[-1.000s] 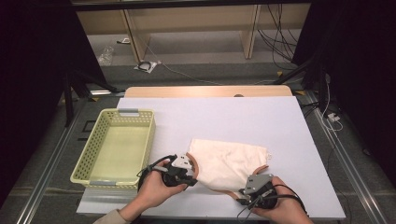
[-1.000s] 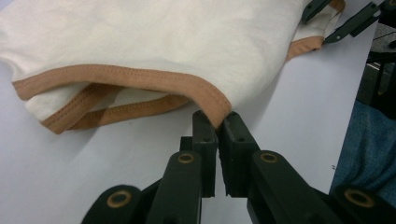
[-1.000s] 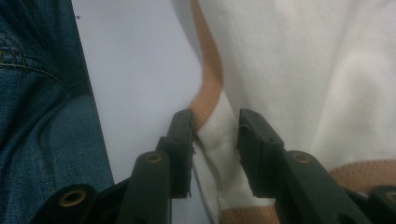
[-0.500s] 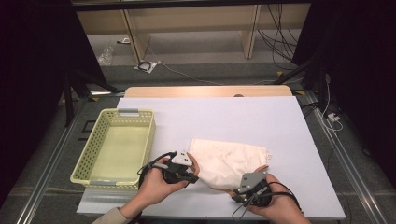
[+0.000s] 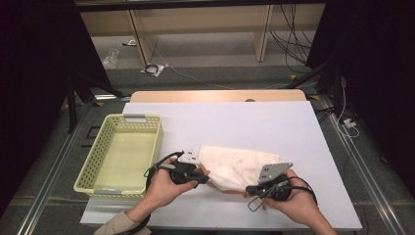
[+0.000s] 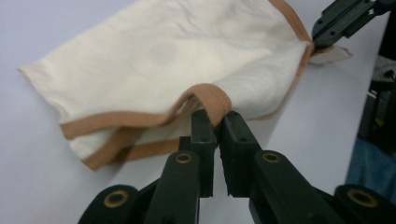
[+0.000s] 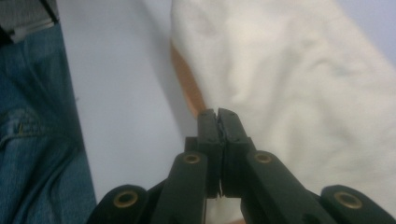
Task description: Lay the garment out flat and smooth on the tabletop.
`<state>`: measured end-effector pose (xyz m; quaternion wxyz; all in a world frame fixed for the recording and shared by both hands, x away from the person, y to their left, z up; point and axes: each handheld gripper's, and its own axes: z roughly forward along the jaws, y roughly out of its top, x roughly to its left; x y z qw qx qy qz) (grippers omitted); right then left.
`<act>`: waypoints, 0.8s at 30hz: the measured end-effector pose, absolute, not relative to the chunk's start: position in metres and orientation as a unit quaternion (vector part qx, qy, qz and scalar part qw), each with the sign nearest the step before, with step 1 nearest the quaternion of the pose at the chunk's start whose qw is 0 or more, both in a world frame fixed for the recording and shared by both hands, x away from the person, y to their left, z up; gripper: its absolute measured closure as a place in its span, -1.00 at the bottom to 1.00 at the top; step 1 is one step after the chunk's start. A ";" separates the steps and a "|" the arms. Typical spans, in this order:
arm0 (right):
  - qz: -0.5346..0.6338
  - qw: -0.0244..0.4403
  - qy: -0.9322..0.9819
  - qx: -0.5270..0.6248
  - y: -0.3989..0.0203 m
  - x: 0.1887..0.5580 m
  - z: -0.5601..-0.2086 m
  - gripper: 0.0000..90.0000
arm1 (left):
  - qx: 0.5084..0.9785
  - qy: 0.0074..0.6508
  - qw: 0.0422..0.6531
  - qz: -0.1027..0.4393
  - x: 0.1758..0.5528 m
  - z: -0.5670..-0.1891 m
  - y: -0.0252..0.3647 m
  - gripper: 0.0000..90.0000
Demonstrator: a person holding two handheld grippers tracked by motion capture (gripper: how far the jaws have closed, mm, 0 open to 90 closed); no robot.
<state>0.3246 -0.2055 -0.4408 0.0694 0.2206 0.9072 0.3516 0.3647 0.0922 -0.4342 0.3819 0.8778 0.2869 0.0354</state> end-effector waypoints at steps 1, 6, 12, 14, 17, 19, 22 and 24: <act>0.357 0.071 0.903 0.228 -0.208 0.329 -0.439 0.99 | 0.875 0.292 0.385 0.037 0.369 -0.434 0.092 0.86; 0.364 0.076 0.892 0.257 -0.217 0.352 -0.435 1.00 | 0.859 0.317 0.398 0.052 0.387 -0.434 0.086 0.82; 0.351 0.092 0.888 0.283 -0.226 0.382 -0.436 1.00 | 0.846 0.339 0.403 0.086 0.402 -0.437 0.081 0.63; 0.349 0.101 0.885 0.291 -0.227 0.391 -0.436 1.00 | 0.844 0.341 0.404 0.088 0.403 -0.439 0.081 0.56; 0.348 0.104 0.883 0.297 -0.225 0.402 -0.440 1.00 | 0.845 0.339 0.403 0.091 0.403 -0.439 0.081 0.39; 0.341 0.110 0.886 0.296 -0.222 0.409 -0.443 1.00 | 0.844 0.341 0.401 0.098 0.405 -0.439 0.081 0.30; 0.330 0.125 0.888 0.294 -0.218 0.417 -0.448 0.99 | 0.847 0.345 0.394 0.090 0.409 -0.443 0.080 0.23; 0.332 0.129 0.884 0.302 -0.217 0.418 -0.450 0.86 | 0.848 0.349 0.392 0.083 0.412 -0.446 0.076 0.21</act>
